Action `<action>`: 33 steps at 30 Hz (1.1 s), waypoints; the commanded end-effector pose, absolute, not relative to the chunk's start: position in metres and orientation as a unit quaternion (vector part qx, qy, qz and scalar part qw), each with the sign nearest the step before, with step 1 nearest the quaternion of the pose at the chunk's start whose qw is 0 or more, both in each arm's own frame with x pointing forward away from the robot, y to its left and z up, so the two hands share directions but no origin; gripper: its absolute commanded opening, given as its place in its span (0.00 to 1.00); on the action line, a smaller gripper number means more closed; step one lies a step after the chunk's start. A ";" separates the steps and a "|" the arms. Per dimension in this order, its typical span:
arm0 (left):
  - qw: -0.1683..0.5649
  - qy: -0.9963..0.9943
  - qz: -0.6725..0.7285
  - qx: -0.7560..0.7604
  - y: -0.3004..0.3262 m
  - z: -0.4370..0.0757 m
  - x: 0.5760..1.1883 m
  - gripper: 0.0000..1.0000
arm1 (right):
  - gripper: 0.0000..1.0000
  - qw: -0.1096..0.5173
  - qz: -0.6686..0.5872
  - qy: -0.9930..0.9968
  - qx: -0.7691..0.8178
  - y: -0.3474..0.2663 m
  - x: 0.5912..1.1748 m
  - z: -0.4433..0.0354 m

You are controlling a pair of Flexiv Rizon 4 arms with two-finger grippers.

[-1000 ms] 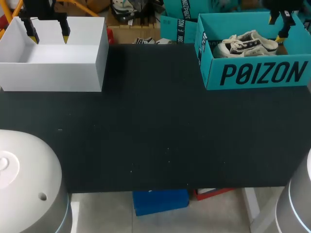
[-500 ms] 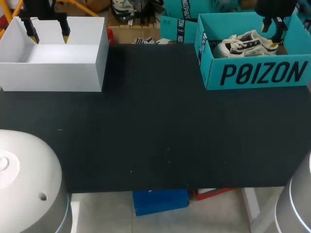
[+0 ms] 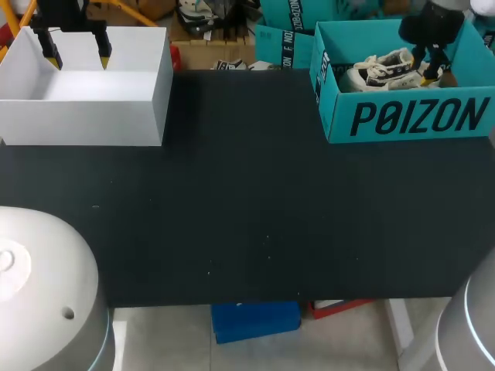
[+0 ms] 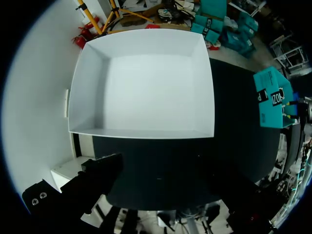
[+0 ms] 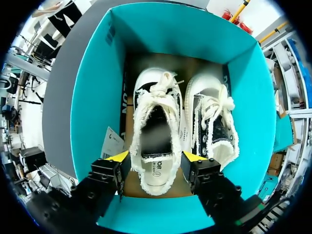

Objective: Take the shoe out of the shoebox, open the shoe tongue, remove and reinsert the insole, then place the shoe into the shoebox

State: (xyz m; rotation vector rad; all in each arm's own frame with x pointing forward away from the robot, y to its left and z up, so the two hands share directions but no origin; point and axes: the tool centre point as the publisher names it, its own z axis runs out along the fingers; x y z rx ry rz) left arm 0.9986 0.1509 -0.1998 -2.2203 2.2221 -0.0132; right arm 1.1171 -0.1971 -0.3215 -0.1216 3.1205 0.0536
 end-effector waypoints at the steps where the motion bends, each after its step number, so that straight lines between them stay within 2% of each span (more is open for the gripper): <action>1: 0.000 0.707 -0.004 -0.707 0.151 -0.199 0.998 1.00 | 0.64 -0.001 0.017 0.999 -0.044 -0.202 1.134 -0.330; 3: 0.000 0.707 -0.004 -0.707 0.151 -0.199 0.998 1.00 | 0.64 -0.002 0.016 0.999 -0.048 -0.203 1.137 -0.331; 5: 0.000 0.707 -0.004 -0.707 0.151 -0.199 0.998 1.00 | 0.74 -0.003 0.016 0.999 -0.051 -0.204 1.141 -0.334; 6: 0.000 0.707 -0.004 -0.707 0.151 -0.199 0.998 1.00 | 0.75 -0.004 0.017 0.998 -0.054 -0.205 1.142 -0.336; 8: 0.000 0.707 -0.004 -0.707 0.151 -0.199 0.998 1.00 | 0.69 -0.006 0.018 0.998 -0.057 -0.205 1.145 -0.339; 10: 0.000 0.707 -0.004 -0.707 0.151 -0.199 0.998 1.00 | 0.50 -0.006 0.018 0.998 -0.059 -0.206 1.148 -0.342; 12: 0.000 0.707 -0.004 -0.707 0.151 -0.199 0.998 1.00 | 0.49 -0.008 0.020 0.998 -0.060 -0.205 1.149 -0.344; 14: 0.000 0.707 -0.004 -0.707 0.151 -0.199 0.998 1.00 | 0.44 -0.010 0.020 0.998 -0.062 -0.205 1.148 -0.348; 21: 0.000 0.707 -0.004 -0.707 0.151 -0.199 0.998 1.00 | 0.47 -0.019 0.023 0.997 -0.065 -0.208 1.144 -0.362; 33: 0.000 0.707 -0.004 -0.707 0.151 -0.199 0.998 1.00 | 0.43 -0.024 0.016 0.997 -0.073 -0.218 1.151 -0.369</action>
